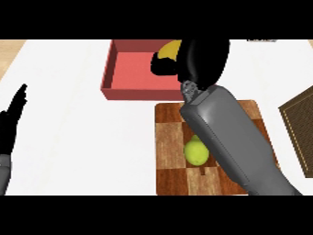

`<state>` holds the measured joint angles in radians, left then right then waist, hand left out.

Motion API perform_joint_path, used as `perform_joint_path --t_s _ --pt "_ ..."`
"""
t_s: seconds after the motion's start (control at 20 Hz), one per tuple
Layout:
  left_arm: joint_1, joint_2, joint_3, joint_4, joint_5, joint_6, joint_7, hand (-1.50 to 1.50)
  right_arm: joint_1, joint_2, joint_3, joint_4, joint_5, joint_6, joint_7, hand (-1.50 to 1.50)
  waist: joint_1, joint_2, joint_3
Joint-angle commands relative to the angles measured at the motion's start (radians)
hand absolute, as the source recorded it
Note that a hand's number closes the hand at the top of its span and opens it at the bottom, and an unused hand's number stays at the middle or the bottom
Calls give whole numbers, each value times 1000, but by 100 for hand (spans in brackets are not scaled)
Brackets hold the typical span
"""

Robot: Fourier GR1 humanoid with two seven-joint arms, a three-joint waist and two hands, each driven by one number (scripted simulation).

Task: Pick the lemon from the cutting board and place it in the cardboard box

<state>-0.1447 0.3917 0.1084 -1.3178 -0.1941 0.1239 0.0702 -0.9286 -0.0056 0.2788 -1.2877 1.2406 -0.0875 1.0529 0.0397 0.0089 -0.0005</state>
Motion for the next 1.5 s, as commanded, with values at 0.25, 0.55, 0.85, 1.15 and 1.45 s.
perform_joint_path --t_s 0.25,0.55,0.85,1.15,1.45 --pt "-52 15 11 1 7 -27 12 0 -241 5 -203 412 -152 -287 -25 150 25 11 0" --pt "-33 -23 -11 31 -27 9 -26 0 -309 5 -319 697 -169 -439 -200 150 29 21 0" --pt "-42 -20 -9 14 1 -29 -16 0 -350 -20 -375 883 -137 -534 -165 150 55 31 -1" --pt "-57 -5 -8 5 -3 -41 -11 0 -395 -29 -510 937 -267 -555 -224 -150 69 33 1" --pt "-57 -40 -30 25 -29 -10 -37 0 -369 -27 -523 966 -265 -697 -365 -150 70 38 0"
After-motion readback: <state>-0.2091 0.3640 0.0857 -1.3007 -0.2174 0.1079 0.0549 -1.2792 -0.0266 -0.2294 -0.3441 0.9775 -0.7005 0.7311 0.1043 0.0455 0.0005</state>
